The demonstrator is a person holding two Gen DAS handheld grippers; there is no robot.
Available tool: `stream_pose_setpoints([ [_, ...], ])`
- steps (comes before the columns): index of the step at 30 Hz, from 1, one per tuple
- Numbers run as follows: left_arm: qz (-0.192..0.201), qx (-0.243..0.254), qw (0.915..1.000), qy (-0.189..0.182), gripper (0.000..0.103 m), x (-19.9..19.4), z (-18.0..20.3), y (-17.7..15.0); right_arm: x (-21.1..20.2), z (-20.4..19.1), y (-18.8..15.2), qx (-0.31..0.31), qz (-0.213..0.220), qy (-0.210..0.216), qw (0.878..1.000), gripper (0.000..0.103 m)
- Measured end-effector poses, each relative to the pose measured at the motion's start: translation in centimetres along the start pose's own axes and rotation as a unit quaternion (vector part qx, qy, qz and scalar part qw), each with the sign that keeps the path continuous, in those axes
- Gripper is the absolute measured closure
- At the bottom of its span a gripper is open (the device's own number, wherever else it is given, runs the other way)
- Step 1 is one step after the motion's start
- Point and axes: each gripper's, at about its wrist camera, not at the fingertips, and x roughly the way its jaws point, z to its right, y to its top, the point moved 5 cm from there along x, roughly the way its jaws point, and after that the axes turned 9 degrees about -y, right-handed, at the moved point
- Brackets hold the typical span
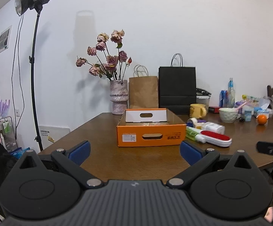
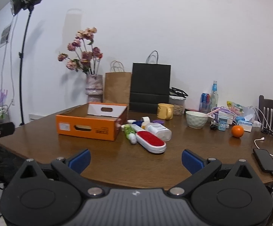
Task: Organize rigid objects
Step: 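Move the right tool toward the red lint roller and open it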
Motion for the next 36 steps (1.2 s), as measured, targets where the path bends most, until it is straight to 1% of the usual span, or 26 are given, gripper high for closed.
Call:
stream_pose_setpoints([
  [4,-0.014,-0.018,0.9997,-0.006,0.000,3.7,-1.4,-0.4,3.2,0.5,-0.1,0.002,-0.011,-0.002,1.000,0.000],
  [6,-0.021,-0.020,0.9995,0.008,0.000,6.0,-2.2,-0.7,4.8,0.5,-0.2,0.000,-0.015,-0.003,1.000,0.000],
  [8,-0.024,-0.013,0.9995,0.014,0.000,8.2,-2.6,-0.9,6.5,0.4,-0.1,-0.003,-0.022,-0.001,1.000,0.000],
  [10,-0.032,0.005,0.9994,0.014,0.000,10.4,-2.6,-1.2,8.1,0.3,0.1,-0.008,-0.022,-0.002,1.000,0.000],
  [13,-0.045,0.018,0.9988,0.003,0.000,13.7,-2.6,-1.2,10.5,0.1,0.6,-0.021,-0.024,0.000,1.000,0.000],
  [15,-0.055,0.007,0.9984,0.000,0.000,15.8,-3.1,-1.2,11.8,0.0,1.1,-0.024,-0.022,0.003,0.999,0.000],
  [17,-0.060,-0.016,0.9980,0.009,0.000,17.7,-3.8,-1.1,13.2,0.1,1.7,-0.021,-0.015,0.008,1.000,0.000],
  [19,-0.070,-0.023,0.9972,0.016,0.000,19.3,-4.3,-1.2,14.5,0.0,2.1,-0.023,-0.012,0.015,1.000,0.000],
  [22,-0.076,-0.020,0.9967,0.021,0.000,21.5,-4.6,-1.2,16.4,-0.3,2.5,-0.034,-0.022,0.024,0.999,0.000],
  [24,-0.095,-0.019,0.9952,0.015,0.000,23.2,-4.7,-1.4,17.6,-0.6,2.5,-0.041,-0.030,0.028,0.998,0.000],
  [27,-0.118,-0.040,0.9921,0.010,0.000,25.6,-5.2,-1.8,19.1,-1.0,2.6,-0.047,-0.043,0.037,0.997,0.000],
  [28,-0.129,-0.047,0.9904,0.011,0.000,26.1,-5.4,-1.9,19.5,-1.0,2.6,-0.046,-0.045,0.038,0.997,0.000],
  [29,-0.154,-0.062,0.9861,0.006,0.000,26.8,-5.7,-2.1,19.7,-1.0,2.7,-0.044,-0.044,0.037,0.997,0.000],
  [31,-0.181,-0.091,0.9792,-0.003,0.000,27.6,-6.5,-2.3,20.5,-1.1,2.8,-0.044,-0.045,0.032,0.997,0.000],
  [32,-0.185,-0.093,0.9783,0.004,0.000,27.9,-6.8,-2.4,20.7,-1.1,2.8,-0.045,-0.048,0.032,0.997,0.000],
  [35,-0.170,-0.066,0.9825,0.035,0.000,28.5,-7.3,-2.0,21.7,-1.2,3.0,-0.048,-0.054,0.035,0.997,0.000],
  [36,-0.167,-0.062,0.9837,0.030,0.000,28.7,-7.4,-1.9,21.9,-1.2,3.0,-0.049,-0.056,0.035,0.997,0.000],
])
